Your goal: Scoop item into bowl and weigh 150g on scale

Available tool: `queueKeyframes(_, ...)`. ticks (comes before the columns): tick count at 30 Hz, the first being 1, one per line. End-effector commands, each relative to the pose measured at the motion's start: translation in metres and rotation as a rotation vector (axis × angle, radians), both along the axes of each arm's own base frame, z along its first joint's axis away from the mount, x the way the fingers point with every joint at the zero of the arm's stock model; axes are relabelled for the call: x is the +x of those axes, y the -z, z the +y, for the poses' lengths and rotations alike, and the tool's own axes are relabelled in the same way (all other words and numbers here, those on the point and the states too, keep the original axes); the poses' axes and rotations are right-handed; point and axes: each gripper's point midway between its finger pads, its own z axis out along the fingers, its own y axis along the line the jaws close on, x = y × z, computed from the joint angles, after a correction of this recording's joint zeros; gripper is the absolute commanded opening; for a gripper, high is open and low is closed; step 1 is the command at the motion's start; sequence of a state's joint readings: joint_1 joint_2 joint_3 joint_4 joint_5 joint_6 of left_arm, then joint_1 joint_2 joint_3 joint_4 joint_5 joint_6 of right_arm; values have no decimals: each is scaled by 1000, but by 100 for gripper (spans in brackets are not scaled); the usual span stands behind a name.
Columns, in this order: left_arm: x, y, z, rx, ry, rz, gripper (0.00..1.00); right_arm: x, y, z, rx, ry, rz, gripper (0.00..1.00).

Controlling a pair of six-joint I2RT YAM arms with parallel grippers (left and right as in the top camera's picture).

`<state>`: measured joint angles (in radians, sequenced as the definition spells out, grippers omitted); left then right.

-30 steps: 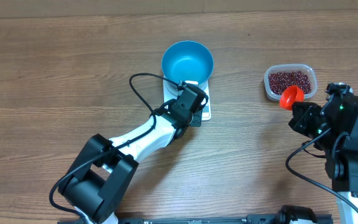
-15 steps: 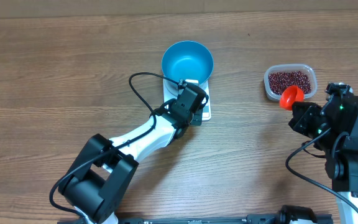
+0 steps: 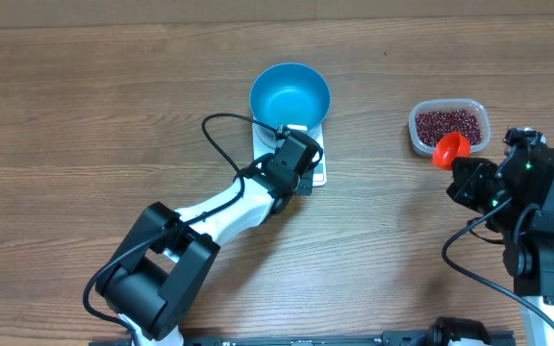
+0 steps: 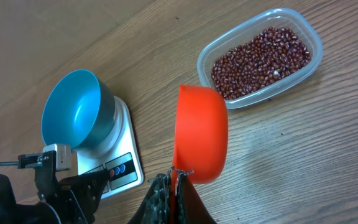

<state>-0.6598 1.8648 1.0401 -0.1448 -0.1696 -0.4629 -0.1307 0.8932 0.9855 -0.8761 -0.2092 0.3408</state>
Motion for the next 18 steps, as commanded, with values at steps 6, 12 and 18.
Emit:
queueKeyframes(6,1,5,2,30,11,-3,4,2,-15,-3,-5,14,-36,4)
queueKeyframes(12,1,8,1,31,12,-2,4,2,-15,-3,-5,14,-36,4)
queueKeyframes(18,3,9,0,29,11,-6,4,2,-15,-3,-5,14,-36,4)
